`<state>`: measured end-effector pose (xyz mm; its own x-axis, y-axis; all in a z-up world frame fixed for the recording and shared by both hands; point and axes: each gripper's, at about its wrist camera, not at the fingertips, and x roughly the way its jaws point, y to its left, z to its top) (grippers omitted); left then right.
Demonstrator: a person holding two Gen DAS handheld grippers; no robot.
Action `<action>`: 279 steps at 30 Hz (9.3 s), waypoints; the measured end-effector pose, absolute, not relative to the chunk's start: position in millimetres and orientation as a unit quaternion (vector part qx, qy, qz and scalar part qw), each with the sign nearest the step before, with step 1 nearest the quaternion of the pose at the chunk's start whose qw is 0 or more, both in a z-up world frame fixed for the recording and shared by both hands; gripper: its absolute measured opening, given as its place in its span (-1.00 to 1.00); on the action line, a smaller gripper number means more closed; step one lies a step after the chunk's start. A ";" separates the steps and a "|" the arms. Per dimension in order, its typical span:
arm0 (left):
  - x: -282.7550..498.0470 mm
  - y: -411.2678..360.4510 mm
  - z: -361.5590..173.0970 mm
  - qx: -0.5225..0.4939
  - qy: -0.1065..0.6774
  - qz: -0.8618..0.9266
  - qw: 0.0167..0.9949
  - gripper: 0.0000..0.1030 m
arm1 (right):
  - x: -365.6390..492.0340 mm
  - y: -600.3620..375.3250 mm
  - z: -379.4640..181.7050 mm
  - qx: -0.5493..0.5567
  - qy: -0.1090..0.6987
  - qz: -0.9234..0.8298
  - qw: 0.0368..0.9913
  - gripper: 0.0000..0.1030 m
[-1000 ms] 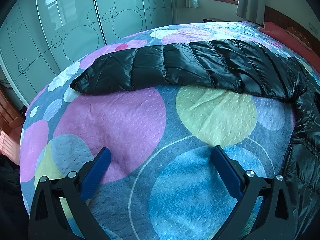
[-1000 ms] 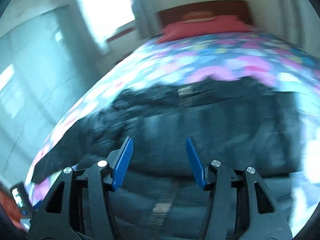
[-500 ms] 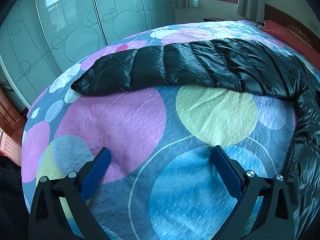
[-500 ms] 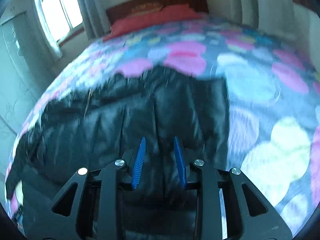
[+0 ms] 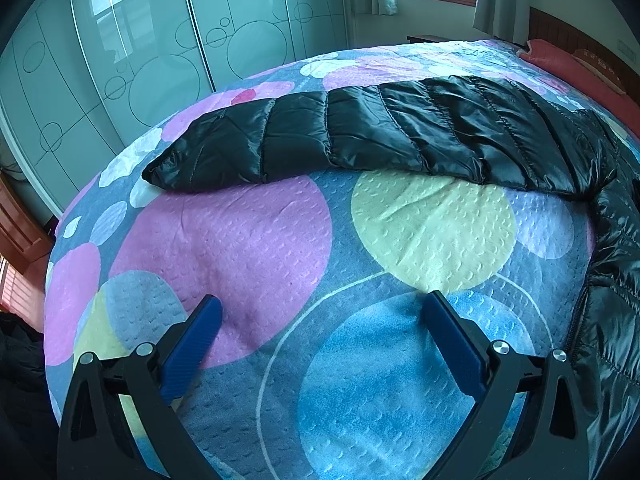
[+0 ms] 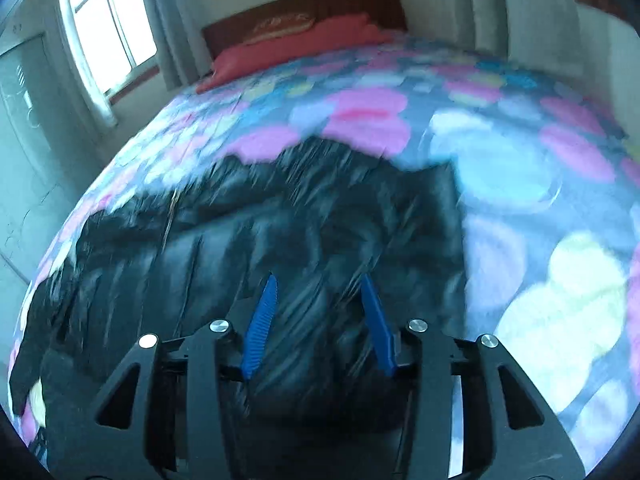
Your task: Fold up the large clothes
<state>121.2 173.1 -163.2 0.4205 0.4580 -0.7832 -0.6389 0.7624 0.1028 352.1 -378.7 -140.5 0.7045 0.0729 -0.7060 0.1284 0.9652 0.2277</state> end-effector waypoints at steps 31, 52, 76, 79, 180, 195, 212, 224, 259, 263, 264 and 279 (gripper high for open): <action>117.8 194.5 -159.4 -0.145 0.431 0.294 0.841 0.93 | 323.1 -348.4 -166.1 0.110 0.378 0.011 0.919 -0.03; 115.5 351.5 -153.8 -0.446 0.221 0.325 0.804 0.92 | 321.8 -348.6 -165.2 0.106 0.376 0.010 0.920 -0.01; 97.5 334.3 -129.8 -0.419 0.193 0.354 0.813 -0.80 | 321.0 -350.1 -164.5 0.106 0.374 0.010 0.921 0.00; 110.8 311.3 -105.7 -0.360 0.182 0.342 0.849 -0.84 | 320.4 -350.1 -164.4 0.108 0.371 0.011 0.922 0.00; 334.4 43.4 -95.2 -0.035 0.352 0.071 0.933 0.32 | 382.0 -334.5 -116.0 0.122 0.363 0.004 0.924 -0.45; 331.6 23.6 -113.2 -0.032 0.377 0.048 0.924 0.34 | 383.8 -303.3 -130.8 0.083 0.388 0.016 0.918 -0.17; 245.6 106.2 -116.3 -0.245 0.415 0.053 0.875 0.38 | 269.8 -369.9 -111.4 0.143 0.346 -0.013 0.927 0.24; 94.5 142.5 -146.2 -0.354 0.429 0.066 0.828 0.38 | 120.9 -424.4 -170.8 0.239 0.402 -0.040 0.883 0.24; 29.7 124.3 -162.3 -0.406 0.428 -0.012 0.808 0.01 | 48.7 -403.0 -186.9 0.333 0.394 0.050 0.855 -0.38; 37.9 117.9 -162.7 -0.426 0.426 -0.020 0.798 -0.03 | 53.2 -394.4 -185.6 0.322 0.397 0.046 0.858 -0.61; 38.8 116.1 -162.1 -0.424 0.425 -0.021 0.799 -0.09 | 55.0 -392.8 -185.2 0.317 0.399 0.047 0.859 -0.66; 13.9 127.5 -120.0 -0.412 0.384 -0.057 0.825 -0.73 | 29.3 -390.5 -144.7 0.318 0.364 0.086 0.871 -0.82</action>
<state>13.9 127.5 -120.0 0.6994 -0.4095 -0.5858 -0.2223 0.6544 -0.7228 29.3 -390.5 -144.7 0.7210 0.3802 -0.5794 0.0819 0.7834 0.6161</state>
